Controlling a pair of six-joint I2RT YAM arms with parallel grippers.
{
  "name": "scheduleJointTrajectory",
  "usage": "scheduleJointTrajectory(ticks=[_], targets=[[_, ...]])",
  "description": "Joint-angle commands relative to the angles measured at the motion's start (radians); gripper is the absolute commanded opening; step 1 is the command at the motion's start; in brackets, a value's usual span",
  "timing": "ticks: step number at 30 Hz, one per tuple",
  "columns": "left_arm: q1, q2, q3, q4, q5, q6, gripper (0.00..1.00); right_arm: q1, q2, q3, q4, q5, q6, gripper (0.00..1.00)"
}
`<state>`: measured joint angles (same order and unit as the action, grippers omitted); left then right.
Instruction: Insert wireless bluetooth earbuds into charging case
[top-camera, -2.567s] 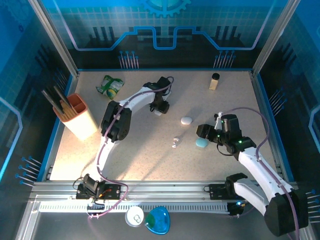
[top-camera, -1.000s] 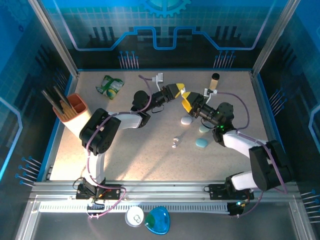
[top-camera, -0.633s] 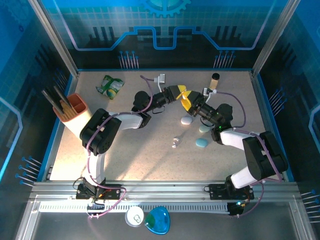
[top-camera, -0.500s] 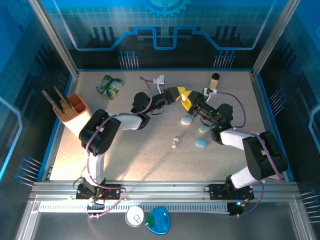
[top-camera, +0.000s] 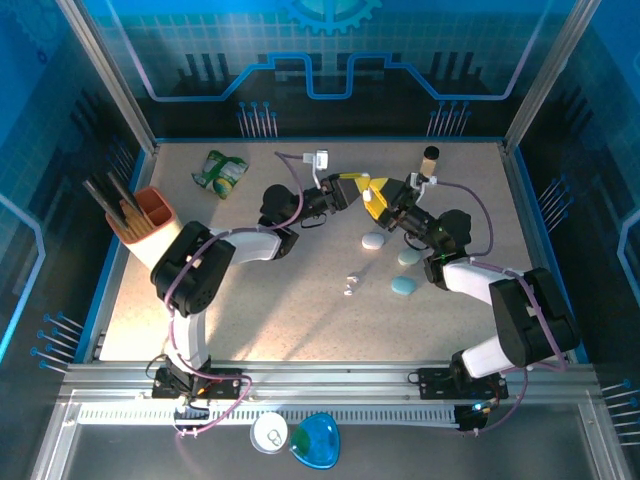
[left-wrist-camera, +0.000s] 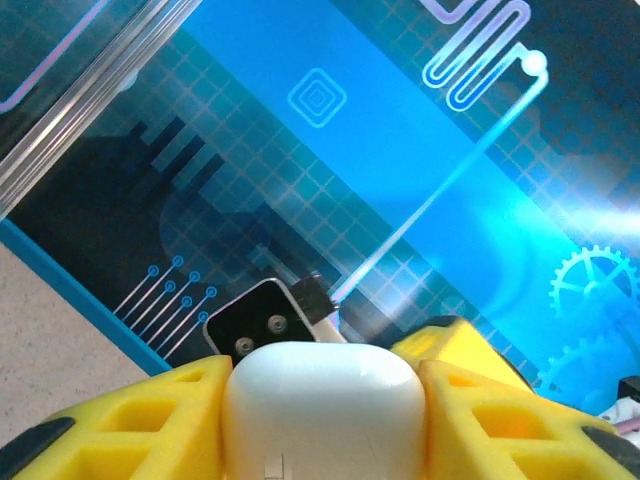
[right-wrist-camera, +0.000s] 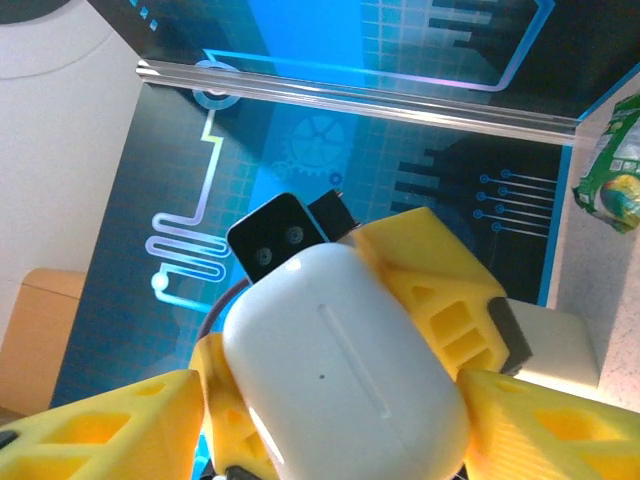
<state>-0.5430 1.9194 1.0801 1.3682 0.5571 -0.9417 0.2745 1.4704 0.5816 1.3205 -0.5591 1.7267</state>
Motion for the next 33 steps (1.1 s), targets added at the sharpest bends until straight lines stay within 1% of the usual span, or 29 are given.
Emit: scheduleJointTrajectory(ticks=[1,3,6,10,14,16,18,22,24,27,31,33], targets=[[-0.008,-0.039,-0.031,0.034,0.044,0.144,0.45,-0.001,0.001,-0.008,0.102,0.019,0.046,0.63],[-0.007,-0.036,-0.034,0.035,0.047,0.18,0.45,-0.001,-0.001,-0.009,0.103,0.018,0.054,0.59],[-0.005,-0.03,-0.036,0.035,0.047,0.22,0.46,-0.002,-0.006,-0.008,0.102,0.011,0.062,0.5],[-0.005,-0.022,-0.034,0.035,0.058,0.262,0.45,-0.003,-0.004,-0.009,0.101,0.01,0.071,0.41],[-0.005,-0.012,-0.028,0.035,0.064,0.291,0.46,-0.002,0.005,-0.011,0.101,0.007,0.078,0.35],[-0.005,-0.007,-0.022,0.035,0.064,0.291,0.46,-0.002,0.006,-0.009,0.099,0.002,0.077,0.34],[-0.004,-0.004,-0.019,0.034,0.06,0.29,0.46,-0.002,0.012,-0.009,0.096,-0.001,0.079,0.35],[-0.004,-0.002,-0.013,0.034,0.038,0.296,0.46,0.0,0.024,-0.009,0.082,-0.002,0.091,0.56],[-0.004,-0.003,-0.008,0.035,0.024,0.301,0.46,0.005,0.032,-0.009,0.076,-0.004,0.098,0.61],[-0.004,0.001,0.005,0.034,0.013,0.311,0.46,0.015,0.05,-0.001,0.085,-0.008,0.118,0.64],[-0.003,0.012,0.021,0.035,0.022,0.326,0.46,0.024,0.066,0.013,0.103,-0.013,0.151,0.64],[-0.002,0.014,0.021,0.035,0.03,0.334,0.46,0.018,0.062,0.011,0.103,-0.011,0.158,0.62]])
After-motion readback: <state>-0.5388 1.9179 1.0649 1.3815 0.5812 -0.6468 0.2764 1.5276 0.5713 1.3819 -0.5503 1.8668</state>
